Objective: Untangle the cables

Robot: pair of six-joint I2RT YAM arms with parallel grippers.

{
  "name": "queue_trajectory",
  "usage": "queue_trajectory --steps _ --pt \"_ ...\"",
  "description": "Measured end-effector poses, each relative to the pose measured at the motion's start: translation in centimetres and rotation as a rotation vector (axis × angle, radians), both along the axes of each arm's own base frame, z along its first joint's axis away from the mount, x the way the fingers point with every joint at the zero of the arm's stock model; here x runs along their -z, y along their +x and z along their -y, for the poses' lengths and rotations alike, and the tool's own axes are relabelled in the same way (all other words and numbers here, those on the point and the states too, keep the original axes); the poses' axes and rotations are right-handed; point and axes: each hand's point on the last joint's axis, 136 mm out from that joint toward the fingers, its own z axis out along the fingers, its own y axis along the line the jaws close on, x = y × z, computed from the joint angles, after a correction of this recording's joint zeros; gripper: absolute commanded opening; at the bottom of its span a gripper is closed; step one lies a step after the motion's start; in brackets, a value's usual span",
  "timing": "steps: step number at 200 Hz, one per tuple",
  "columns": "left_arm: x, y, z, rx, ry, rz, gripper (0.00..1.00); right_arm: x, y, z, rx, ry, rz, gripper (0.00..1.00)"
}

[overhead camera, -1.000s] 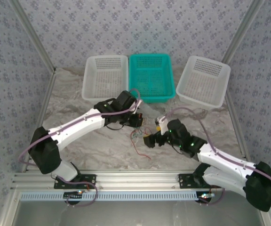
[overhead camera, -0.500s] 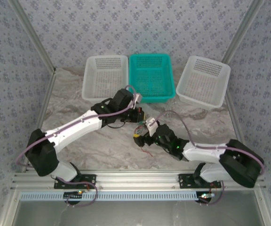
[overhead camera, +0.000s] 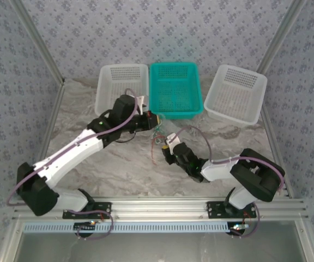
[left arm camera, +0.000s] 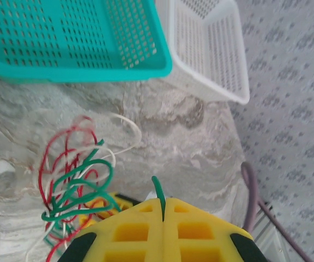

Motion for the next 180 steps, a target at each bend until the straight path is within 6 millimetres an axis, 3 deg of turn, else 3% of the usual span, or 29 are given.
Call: queue_trajectory --steps 55,91,141,169,180 --pt "-1.3 0.3 -4.7 -0.103 -0.036 0.025 0.0 1.2 -0.5 1.5 0.009 -0.036 -0.03 0.0" --pt "-1.5 0.4 -7.6 -0.168 -0.027 0.021 0.0 1.2 0.1 4.1 0.088 -0.04 -0.04 0.01" --pt "-3.5 0.4 -13.6 -0.316 -0.049 0.072 0.0 1.0 0.4 8.1 0.201 -0.034 -0.07 0.03" --pt "-2.6 -0.2 -13.2 -0.278 -0.059 0.058 0.0 0.5 0.2 8.4 0.203 -0.021 -0.076 0.13" --pt "-1.7 -0.2 -12.5 -0.246 -0.063 0.04 0.0 0.4 -0.2 8.1 0.174 -0.015 -0.09 0.28"
